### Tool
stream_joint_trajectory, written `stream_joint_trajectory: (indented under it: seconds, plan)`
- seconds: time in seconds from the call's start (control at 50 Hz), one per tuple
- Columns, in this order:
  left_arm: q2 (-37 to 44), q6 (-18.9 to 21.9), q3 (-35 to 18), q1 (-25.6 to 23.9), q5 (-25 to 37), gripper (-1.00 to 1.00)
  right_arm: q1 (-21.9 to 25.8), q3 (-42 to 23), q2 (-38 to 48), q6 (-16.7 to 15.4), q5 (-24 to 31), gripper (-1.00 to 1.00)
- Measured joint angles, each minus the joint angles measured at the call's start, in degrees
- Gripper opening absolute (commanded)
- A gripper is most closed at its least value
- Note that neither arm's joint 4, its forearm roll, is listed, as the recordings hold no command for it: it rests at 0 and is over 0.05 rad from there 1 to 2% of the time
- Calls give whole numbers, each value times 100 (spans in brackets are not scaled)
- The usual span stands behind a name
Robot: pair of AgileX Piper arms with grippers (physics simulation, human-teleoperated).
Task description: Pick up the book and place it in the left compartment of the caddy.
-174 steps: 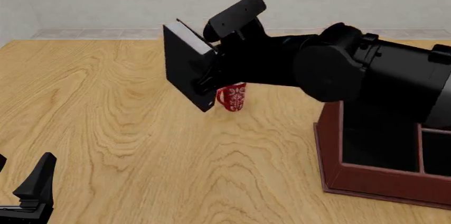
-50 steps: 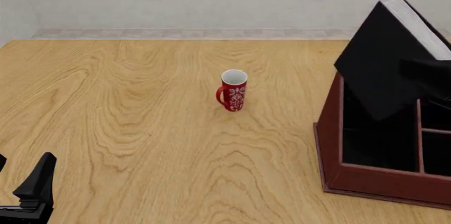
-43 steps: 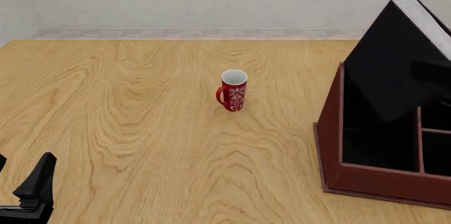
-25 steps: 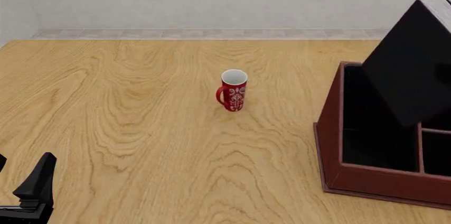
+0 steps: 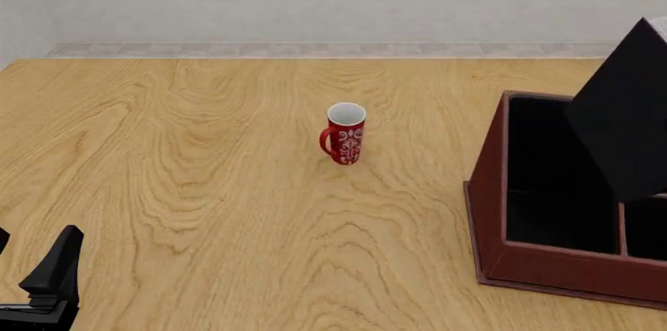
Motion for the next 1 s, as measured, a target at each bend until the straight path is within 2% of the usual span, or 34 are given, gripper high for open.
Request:
stream_joint_trajectory:
  seconds: [0.36, 1.0]
  plan:
    - [0, 0, 0, 0, 0, 100, -220, 71, 331, -17, -118, -100]
    - [0, 0, 0, 0, 0, 100, -464, 210, 1240, 149, -750, -100]
